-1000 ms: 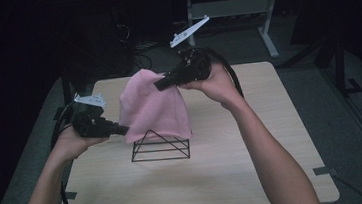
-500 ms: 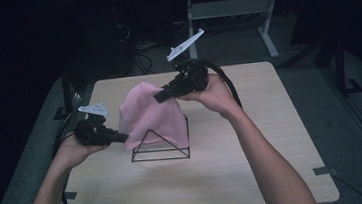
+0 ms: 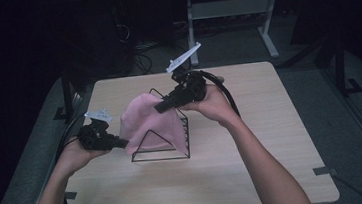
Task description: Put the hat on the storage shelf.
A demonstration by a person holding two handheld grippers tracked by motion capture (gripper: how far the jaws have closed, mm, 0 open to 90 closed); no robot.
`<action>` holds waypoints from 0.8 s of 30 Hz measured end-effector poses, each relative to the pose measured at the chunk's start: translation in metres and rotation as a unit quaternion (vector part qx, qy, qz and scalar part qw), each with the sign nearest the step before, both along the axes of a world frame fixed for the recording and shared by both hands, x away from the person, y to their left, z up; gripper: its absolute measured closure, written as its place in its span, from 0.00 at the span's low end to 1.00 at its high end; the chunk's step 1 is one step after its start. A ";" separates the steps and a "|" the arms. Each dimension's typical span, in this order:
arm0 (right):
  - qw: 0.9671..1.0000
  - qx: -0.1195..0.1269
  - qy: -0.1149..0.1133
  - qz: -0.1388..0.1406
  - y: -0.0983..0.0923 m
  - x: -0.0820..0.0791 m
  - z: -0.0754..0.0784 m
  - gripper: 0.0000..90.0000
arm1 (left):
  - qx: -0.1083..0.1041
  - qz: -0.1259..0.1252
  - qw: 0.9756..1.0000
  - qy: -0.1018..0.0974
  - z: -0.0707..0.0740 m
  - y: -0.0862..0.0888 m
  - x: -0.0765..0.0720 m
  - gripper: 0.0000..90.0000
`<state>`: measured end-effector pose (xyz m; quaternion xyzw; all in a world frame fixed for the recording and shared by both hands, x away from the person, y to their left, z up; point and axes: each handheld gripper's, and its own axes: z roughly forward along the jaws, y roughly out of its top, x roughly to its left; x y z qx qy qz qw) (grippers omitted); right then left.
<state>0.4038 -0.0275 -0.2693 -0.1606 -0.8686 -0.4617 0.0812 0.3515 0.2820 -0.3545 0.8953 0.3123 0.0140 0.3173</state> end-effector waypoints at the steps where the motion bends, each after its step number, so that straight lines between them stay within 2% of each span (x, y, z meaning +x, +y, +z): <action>1: 1.000 -0.002 0.002 0.000 0.000 0.000 -0.002 0.85 | 0.000 0.000 1.000 0.000 0.000 0.000 0.000 0.91; 10: 1.000 -0.002 0.014 0.002 -0.002 -0.002 -0.021 0.85 | 0.013 -0.003 1.000 0.003 -0.014 -0.003 0.000 0.91; 14: 1.000 -0.002 0.026 0.000 -0.003 -0.003 -0.028 0.85 | 0.015 -0.001 1.000 0.006 -0.020 -0.003 0.001 0.91; 18: 1.000 -0.002 0.028 0.002 -0.002 -0.004 -0.032 0.84 | 0.023 -0.002 1.000 0.008 -0.023 -0.004 0.002 0.91; 24: 0.999 -0.011 0.034 0.006 -0.001 -0.008 -0.043 0.78 | 0.031 -0.002 0.999 0.019 -0.034 -0.003 0.002 0.91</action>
